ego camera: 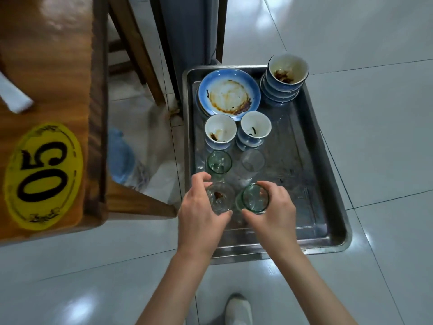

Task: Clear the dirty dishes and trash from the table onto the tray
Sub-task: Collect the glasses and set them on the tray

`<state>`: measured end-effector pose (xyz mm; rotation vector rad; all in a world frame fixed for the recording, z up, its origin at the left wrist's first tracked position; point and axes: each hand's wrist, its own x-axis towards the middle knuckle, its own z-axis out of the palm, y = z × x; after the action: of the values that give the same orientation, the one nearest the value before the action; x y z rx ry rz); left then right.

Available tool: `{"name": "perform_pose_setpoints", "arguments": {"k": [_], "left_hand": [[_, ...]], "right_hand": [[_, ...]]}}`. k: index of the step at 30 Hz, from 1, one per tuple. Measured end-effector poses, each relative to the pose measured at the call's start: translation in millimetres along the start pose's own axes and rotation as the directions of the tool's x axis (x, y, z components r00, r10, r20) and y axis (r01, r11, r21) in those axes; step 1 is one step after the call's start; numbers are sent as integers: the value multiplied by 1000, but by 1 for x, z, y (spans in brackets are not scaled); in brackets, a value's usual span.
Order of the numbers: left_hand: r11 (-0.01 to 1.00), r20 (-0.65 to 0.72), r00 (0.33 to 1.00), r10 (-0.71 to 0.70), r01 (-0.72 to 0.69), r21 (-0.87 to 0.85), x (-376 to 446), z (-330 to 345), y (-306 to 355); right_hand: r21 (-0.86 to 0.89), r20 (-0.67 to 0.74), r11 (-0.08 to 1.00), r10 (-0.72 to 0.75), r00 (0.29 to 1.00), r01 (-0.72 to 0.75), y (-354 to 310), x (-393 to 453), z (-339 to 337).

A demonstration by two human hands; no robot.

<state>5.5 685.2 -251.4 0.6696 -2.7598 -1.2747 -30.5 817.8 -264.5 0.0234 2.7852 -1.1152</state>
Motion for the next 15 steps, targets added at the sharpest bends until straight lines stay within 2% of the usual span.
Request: {"name": "perform_pose_setpoints", "arguments": {"k": [5,15], "left_hand": [[1000,-29,1000,-9,9,13,5,16,-8],[998,-48,998,-27,30,53,12,27,-9]], "right_hand": [[-23,-17,1000,20,1000,-20,14,15,11],[-1,34,1000,12,999,-12,13,23,18]]}}
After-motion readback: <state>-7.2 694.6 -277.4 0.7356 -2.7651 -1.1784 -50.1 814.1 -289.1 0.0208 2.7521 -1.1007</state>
